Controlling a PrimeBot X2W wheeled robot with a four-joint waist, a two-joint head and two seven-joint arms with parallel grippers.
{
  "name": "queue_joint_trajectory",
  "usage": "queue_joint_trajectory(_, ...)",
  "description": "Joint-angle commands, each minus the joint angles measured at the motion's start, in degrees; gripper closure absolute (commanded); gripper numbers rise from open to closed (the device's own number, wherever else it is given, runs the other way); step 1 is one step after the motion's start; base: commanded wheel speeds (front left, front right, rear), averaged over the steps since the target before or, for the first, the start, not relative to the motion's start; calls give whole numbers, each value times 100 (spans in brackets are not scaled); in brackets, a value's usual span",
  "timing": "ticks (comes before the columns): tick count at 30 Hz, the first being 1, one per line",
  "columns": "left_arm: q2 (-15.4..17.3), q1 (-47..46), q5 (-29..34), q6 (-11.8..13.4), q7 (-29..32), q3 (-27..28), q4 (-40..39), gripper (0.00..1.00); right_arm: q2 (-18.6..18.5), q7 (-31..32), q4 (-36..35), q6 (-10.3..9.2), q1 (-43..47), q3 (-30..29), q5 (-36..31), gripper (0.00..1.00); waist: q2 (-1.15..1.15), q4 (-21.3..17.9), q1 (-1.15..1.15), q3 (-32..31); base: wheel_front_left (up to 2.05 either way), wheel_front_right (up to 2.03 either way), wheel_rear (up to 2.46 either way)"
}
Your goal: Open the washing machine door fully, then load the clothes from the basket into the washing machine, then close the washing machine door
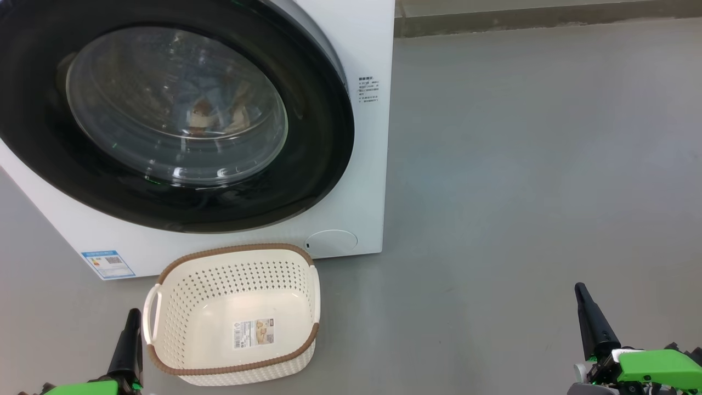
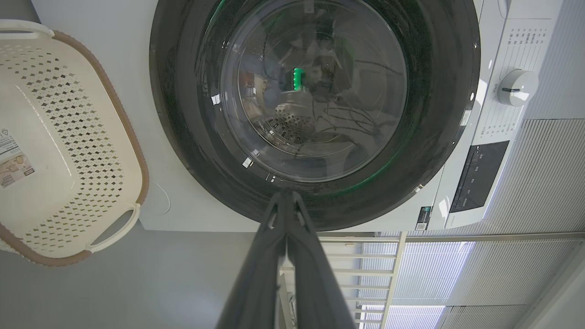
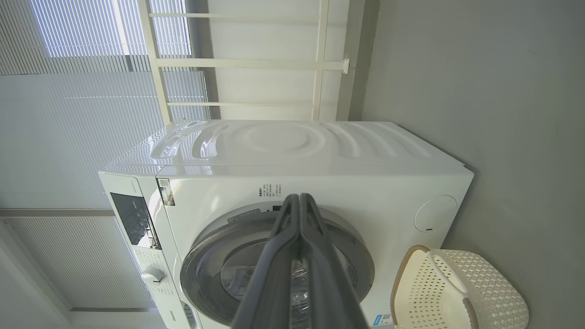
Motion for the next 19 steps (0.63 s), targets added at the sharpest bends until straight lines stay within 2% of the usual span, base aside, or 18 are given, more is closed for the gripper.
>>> queue_joint_trajectory(1, 92, -224, -19, -62, 42, 181, -90, 100, -12, 31, -141, 9, -224, 122, -3, 100, 0, 0, 0, 0, 0, 0, 0)
queue_joint_trajectory(19, 92, -224, -19, -62, 42, 180, -90, 100, -7, 38, -141, 9, -225, 114, -9, 100, 0, 0, 0, 0, 0, 0, 0)
